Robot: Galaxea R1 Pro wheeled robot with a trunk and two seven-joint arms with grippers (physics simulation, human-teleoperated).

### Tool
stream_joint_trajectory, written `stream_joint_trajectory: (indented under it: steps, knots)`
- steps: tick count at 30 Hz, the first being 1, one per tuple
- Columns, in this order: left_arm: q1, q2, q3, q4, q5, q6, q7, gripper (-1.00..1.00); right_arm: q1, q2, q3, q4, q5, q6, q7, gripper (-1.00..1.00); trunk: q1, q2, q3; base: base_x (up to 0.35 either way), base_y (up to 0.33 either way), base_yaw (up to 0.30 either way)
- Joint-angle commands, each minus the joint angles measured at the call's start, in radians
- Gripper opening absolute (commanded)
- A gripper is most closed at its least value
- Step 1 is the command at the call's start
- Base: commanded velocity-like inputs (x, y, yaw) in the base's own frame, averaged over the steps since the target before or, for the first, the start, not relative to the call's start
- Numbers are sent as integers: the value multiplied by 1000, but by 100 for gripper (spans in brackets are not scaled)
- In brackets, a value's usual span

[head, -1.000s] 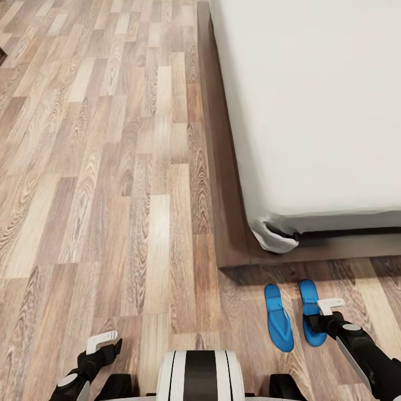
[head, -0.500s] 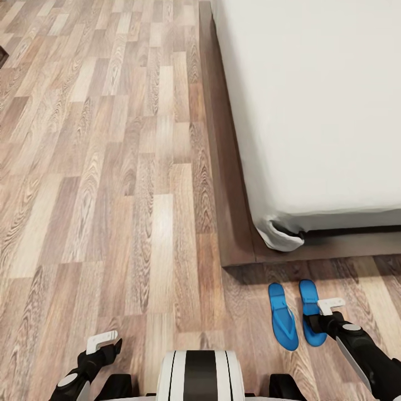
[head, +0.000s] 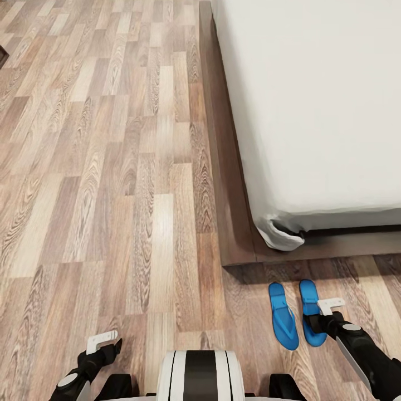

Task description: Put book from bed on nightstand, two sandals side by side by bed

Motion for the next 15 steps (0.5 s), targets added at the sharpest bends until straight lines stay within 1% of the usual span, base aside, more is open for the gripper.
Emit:
stream_joint_trajectory:
  steps: [1, 7, 12, 15]
  knots:
    - [0, -1, 2, -1, 10, 2, -5, 100, 0, -1, 3, -1, -10, 5, -2, -100, 0, 0, 0, 0, 0, 0]
    - [0, -1, 2, -1, 10, 2, -5, 100, 0, -1, 3, -1, -10, 5, -2, -100, 0, 0, 0, 0, 0, 0]
    - [0, -1, 2, -1, 10, 4, -5, 100, 0, -1, 3, -1, -10, 5, -2, -100, 2, -1, -20, 0, 0, 0]
    - [0, 0, 2, -1, 10, 4, -5, 100, 0, -1, 3, -1, -10, 5, -2, -100, 2, -1, -20, 0, 0, 0]
